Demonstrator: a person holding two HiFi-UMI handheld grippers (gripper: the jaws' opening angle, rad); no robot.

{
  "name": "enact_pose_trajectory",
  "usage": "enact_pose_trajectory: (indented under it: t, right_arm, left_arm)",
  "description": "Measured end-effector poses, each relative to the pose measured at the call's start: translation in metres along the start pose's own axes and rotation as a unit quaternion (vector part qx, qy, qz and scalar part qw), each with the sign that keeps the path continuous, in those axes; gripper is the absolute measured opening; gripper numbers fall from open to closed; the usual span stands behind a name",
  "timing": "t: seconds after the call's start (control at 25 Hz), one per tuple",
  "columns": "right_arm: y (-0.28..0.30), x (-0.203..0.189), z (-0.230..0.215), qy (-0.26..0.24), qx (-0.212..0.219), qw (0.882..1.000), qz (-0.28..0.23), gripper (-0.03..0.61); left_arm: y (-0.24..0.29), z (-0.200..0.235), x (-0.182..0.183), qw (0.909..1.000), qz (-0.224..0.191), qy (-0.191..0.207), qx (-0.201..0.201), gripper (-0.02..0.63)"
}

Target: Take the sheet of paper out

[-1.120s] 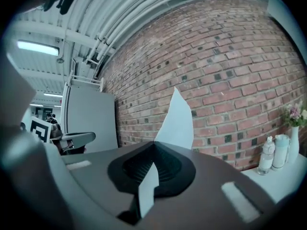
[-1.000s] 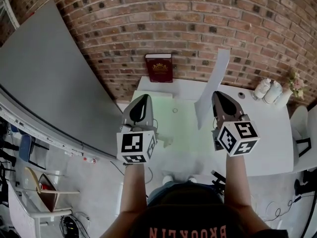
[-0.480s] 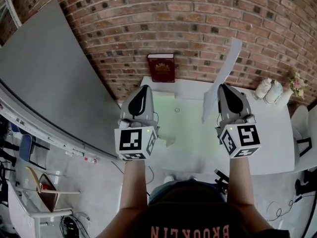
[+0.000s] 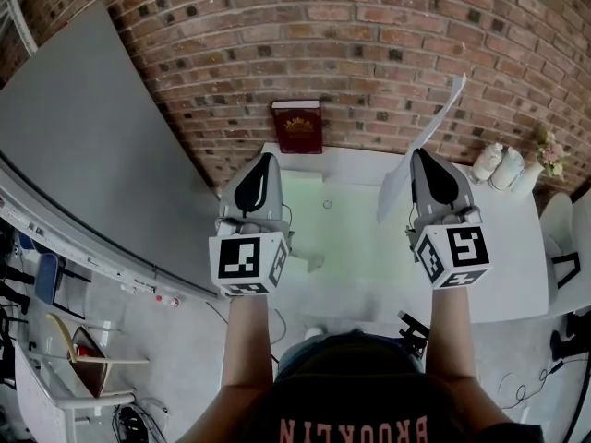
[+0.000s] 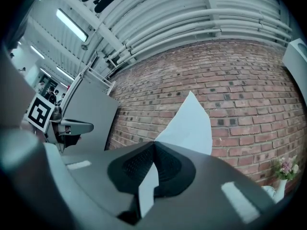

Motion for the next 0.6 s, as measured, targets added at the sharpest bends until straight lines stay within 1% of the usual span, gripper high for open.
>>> enact_pose_trajectory:
  t: [0.6]
  right_arm:
    - [-0.0030, 0.0000, -0.0032, 0.002, -0.003, 1.000, 0.000, 0.002]
  left_arm:
    - [0.0025, -0.0001, 0.0045, 1.0000, -0.003, 0.006, 0.001, 0.000]
Point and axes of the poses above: the fingertips, and each gripper's own axes: y forward along the fingers, z to its left, x out of its top, the point moved 3 cm from there along -y, backward along the fingers, and after that the axes turned 10 degrees about x, right-handed, at the moved point
